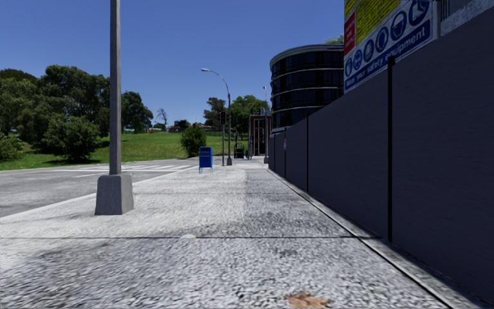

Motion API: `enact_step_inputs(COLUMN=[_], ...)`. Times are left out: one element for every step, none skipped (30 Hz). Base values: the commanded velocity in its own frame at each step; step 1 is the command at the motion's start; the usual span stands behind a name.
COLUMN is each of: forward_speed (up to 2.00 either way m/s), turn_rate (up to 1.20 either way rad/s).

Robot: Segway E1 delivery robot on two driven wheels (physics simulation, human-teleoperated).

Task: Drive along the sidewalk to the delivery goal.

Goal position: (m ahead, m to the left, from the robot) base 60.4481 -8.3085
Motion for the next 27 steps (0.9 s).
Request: enact_step_inputs(forward_speed=[2.0,2.0,2.0,2.0,2.0,2.0,2.0,2.0,2.0,2.0,2.0,2.0,2.0,2.0,2.0,2.0,2.0,2.0,2.0,2.0,2.0,2.0,2.0,2.0,2.0,2.0,2.0], turn_rate=[0.0,0.0,0.0,0.0,0.0,0.0,0.0,0.0,0.0,0.0,0.0,0.0,0.0,0.0,0.0,0.0,0.0,0.0,0.0,0.0,0.0,0.0,0.0,0.0,0.0,0.0,0.0])
